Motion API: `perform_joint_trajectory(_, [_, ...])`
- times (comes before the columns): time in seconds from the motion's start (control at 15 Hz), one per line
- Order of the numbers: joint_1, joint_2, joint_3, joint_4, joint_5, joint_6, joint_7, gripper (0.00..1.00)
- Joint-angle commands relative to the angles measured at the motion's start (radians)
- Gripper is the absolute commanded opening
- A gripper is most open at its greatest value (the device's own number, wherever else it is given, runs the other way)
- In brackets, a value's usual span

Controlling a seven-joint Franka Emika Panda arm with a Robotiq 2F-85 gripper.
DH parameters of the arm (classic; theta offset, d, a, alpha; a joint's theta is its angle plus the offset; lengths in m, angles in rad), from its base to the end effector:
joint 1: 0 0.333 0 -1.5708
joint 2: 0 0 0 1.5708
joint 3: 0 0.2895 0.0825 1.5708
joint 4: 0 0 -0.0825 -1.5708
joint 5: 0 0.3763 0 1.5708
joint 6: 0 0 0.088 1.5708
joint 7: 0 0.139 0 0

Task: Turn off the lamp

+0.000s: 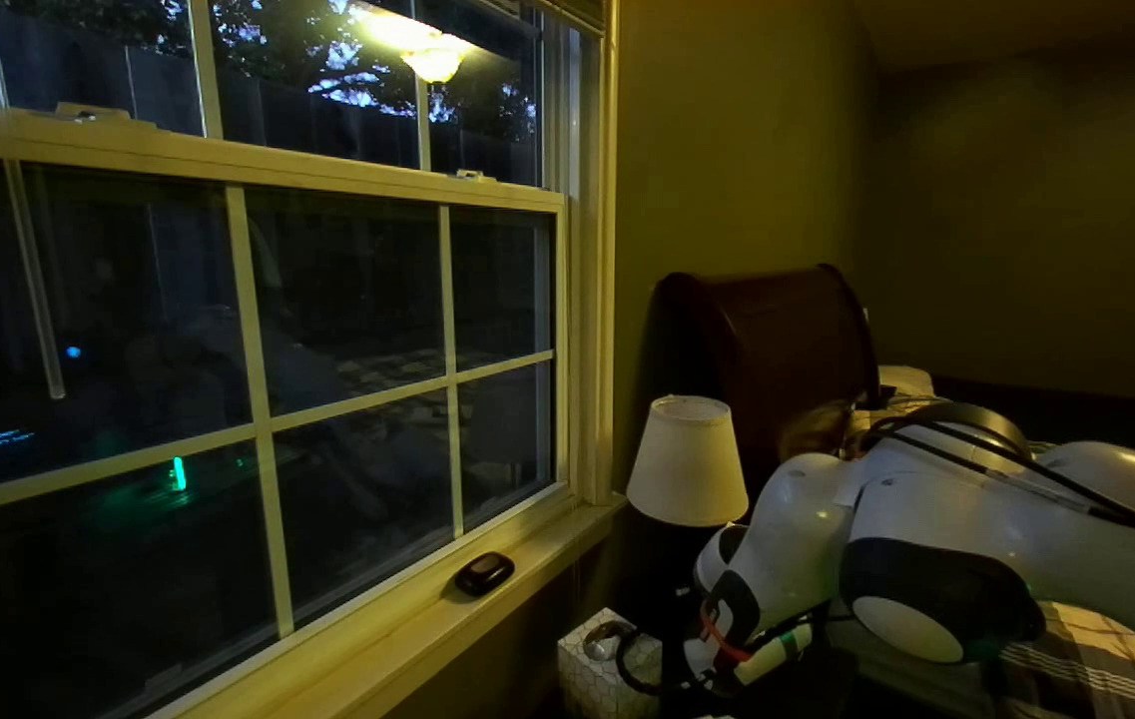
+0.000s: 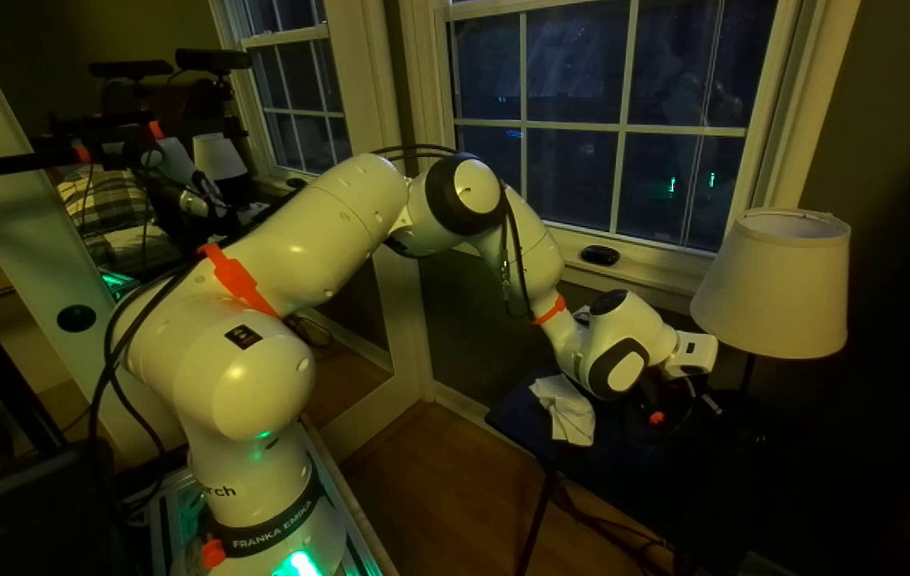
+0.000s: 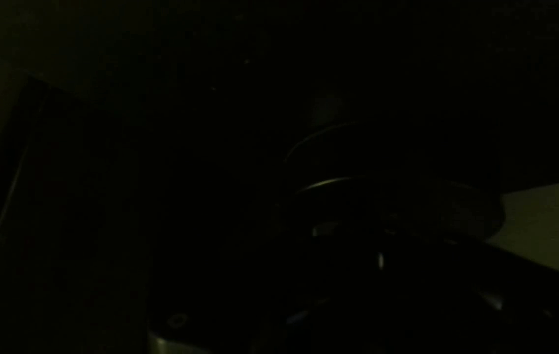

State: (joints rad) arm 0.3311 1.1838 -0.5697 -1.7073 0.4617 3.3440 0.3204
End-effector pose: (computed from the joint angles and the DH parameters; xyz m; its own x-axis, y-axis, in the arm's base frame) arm 0.6434 -0.1651 0.0451 0.6346 -0.3476 0.6902 -0.5716 -0.8122 0.1164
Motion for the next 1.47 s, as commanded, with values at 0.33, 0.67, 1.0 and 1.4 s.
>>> perform_joint_trajectory(0.33, [-0.030,-0.034,0.122,-0.113,0.069,0.207,-0.047,0.00])
perform_joint_trajectory(0.67, [-0.081,-0.072,0.211,-0.140,0.092,0.321,-0.094,0.00])
perform_joint_trajectory(1.0, [-0.090,-0.173,0.255,-0.282,0.130,0.460,-0.172,0.00])
perform_joint_trajectory(1.4, [0.023,-0.396,0.168,-0.580,0.337,0.404,-0.453,0.00])
